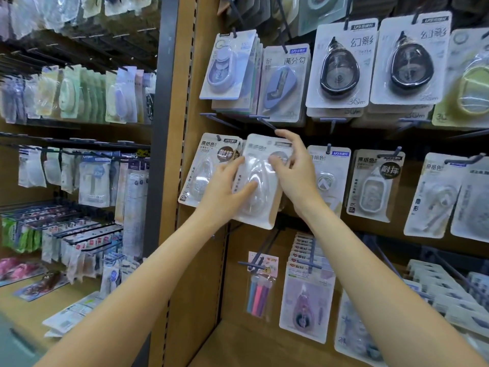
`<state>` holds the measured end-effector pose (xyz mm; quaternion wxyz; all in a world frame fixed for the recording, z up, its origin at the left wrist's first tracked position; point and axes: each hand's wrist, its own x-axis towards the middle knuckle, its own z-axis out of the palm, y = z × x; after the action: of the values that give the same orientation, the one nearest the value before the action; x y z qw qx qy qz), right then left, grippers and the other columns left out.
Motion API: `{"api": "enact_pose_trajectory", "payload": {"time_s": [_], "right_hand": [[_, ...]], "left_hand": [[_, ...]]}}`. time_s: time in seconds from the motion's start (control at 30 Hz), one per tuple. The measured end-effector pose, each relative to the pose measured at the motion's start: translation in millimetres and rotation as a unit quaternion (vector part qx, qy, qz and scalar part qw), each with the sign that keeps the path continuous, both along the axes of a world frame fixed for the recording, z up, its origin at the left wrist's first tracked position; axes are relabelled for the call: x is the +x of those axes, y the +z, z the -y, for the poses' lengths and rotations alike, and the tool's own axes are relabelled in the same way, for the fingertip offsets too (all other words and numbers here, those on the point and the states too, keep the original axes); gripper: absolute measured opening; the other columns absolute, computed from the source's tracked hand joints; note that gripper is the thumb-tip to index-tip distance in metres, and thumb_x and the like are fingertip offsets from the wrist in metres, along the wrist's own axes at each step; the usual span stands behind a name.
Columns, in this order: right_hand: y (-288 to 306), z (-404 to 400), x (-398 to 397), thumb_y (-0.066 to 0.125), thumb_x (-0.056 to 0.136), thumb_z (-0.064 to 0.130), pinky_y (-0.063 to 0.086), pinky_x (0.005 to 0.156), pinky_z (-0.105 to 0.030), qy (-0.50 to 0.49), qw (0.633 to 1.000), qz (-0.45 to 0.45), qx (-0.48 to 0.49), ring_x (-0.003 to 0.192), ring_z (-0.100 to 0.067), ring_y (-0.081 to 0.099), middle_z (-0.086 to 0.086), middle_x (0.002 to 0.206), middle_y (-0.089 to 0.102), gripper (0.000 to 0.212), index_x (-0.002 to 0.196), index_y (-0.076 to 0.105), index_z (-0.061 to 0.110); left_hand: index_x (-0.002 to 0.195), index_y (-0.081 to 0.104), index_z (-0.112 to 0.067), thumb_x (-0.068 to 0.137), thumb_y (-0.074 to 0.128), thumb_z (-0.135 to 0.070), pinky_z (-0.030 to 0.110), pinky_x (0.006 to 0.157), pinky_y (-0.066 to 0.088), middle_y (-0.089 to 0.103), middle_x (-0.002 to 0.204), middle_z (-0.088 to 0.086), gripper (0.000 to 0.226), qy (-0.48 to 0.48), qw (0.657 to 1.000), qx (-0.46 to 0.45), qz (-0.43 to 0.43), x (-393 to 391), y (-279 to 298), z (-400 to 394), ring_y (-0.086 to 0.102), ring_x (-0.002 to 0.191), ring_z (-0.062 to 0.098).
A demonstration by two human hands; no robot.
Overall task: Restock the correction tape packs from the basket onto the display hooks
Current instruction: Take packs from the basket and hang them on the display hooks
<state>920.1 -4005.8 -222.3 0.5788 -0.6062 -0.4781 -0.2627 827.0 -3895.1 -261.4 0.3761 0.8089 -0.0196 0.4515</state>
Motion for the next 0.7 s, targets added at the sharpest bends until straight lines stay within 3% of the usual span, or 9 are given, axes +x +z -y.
{"api": "enact_pose_trajectory", "payload": {"time_s": [0.07,0.13,0.17,0.3,0.43,0.6,0.7], "right_hand": [[2.6,0.0,5.0,0.054,0.090,0.005,0.045,0.071,-0.014,-0.028,0.999,-0.006,0.016,0.078,0.006,0.054,0.009,0.107,0.055,0.036,0.123,0.054,0.019],[7.6,-1.7,7.7,0.054,0.091,0.006,0.048,0.087,-0.023,-0.036,0.999,-0.010,0.000,0.100,-0.007,0.055,0.004,0.116,0.058,0.033,0.122,0.057,0.016],[9.6,-3.5,7.4,0.054,0.091,0.006,0.047,0.089,-0.020,-0.040,0.999,-0.006,-0.008,0.102,-0.009,0.054,0.001,0.119,0.059,0.033,0.122,0.057,0.016],[16.3,-7.7,6.3,0.052,0.092,0.005,0.034,0.080,0.003,-0.073,0.997,0.025,-0.024,0.106,-0.003,0.051,-0.003,0.123,0.062,0.035,0.125,0.058,0.011],[15.9,-7.2,6.0,0.052,0.092,0.004,0.034,0.073,0.008,-0.051,0.999,-0.005,-0.019,0.105,-0.002,0.050,-0.004,0.125,0.060,0.036,0.127,0.057,0.008],[15.2,-6.7,5.2,0.053,0.091,0.002,0.046,0.086,-0.009,0.022,0.996,-0.084,0.003,0.101,0.000,0.056,0.000,0.120,0.062,0.036,0.125,0.059,0.012],[15.4,-9.5,11.4,0.055,0.090,0.003,0.049,0.094,-0.023,0.033,0.989,-0.145,-0.001,0.103,0.000,0.058,0.002,0.118,0.062,0.036,0.124,0.060,0.015]], "left_hand": [[0.144,0.031,-0.023,0.091,0.056,-0.026,0.035,0.096,0.048,0.041,0.135,0.005,0.059,-0.009,1.000,0.001,-0.021,0.3,-4.4,-0.4,0.055,0.109,0.017],[0.144,0.032,-0.023,0.092,0.056,-0.023,0.018,0.085,0.046,0.041,0.137,0.004,0.058,0.002,1.000,0.015,-0.026,1.1,-8.9,-1.7,0.058,0.102,0.012],[0.144,0.032,-0.023,0.092,0.056,-0.023,0.010,0.078,0.044,0.043,0.136,0.004,0.058,0.009,0.999,0.022,-0.028,1.8,-10.7,-3.5,0.059,0.099,0.011],[0.145,0.030,-0.022,0.093,0.055,-0.021,-0.002,0.068,0.041,0.051,0.127,0.007,0.058,0.013,0.999,0.026,-0.029,3.3,-14.0,-5.6,0.063,0.093,0.011],[0.144,0.033,-0.020,0.092,0.056,-0.019,-0.001,0.071,0.042,0.045,0.118,-0.001,0.057,0.018,0.999,0.027,-0.011,-0.7,-15.7,-1.5,0.061,0.093,0.011],[0.139,0.042,-0.020,0.089,0.060,-0.022,0.013,0.077,0.048,0.048,0.111,-0.003,0.054,0.032,0.999,0.009,0.027,-5.0,-16.7,1.4,0.057,0.090,0.009],[0.131,0.052,-0.019,0.088,0.061,-0.021,0.008,0.076,0.046,0.053,0.108,-0.002,0.044,0.024,0.997,-0.009,0.070,-8.6,-17.3,3.3,0.057,0.083,0.010]]}}
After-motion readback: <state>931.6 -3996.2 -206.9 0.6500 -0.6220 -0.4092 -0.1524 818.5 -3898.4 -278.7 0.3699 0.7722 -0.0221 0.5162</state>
